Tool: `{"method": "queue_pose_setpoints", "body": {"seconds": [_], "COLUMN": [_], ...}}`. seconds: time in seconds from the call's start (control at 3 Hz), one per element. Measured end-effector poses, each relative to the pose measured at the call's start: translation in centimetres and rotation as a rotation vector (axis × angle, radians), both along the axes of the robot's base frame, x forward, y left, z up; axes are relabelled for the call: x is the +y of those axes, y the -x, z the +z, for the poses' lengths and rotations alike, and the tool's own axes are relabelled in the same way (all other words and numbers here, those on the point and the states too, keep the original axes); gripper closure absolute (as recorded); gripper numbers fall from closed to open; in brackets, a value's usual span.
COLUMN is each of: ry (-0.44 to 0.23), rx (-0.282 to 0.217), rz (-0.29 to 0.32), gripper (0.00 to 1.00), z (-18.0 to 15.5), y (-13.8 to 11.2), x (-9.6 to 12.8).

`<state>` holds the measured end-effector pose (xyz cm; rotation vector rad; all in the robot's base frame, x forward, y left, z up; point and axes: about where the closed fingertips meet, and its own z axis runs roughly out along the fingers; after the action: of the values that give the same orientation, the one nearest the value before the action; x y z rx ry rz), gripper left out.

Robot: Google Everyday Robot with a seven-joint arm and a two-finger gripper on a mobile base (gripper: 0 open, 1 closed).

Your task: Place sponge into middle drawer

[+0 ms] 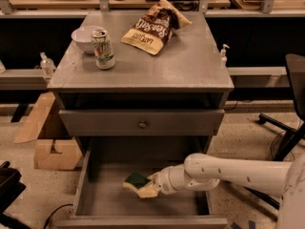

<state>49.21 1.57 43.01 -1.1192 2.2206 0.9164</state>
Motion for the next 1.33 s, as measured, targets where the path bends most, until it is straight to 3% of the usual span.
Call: {"method": "queue_pose_setpoints", "body": {"seconds": [1.33], "ry": [-0.005], "rx": [0.011], "rz": [0.016], "gripper": [0.0], "z": [-0.39], "y": [0.54], "x": [0.77]}}
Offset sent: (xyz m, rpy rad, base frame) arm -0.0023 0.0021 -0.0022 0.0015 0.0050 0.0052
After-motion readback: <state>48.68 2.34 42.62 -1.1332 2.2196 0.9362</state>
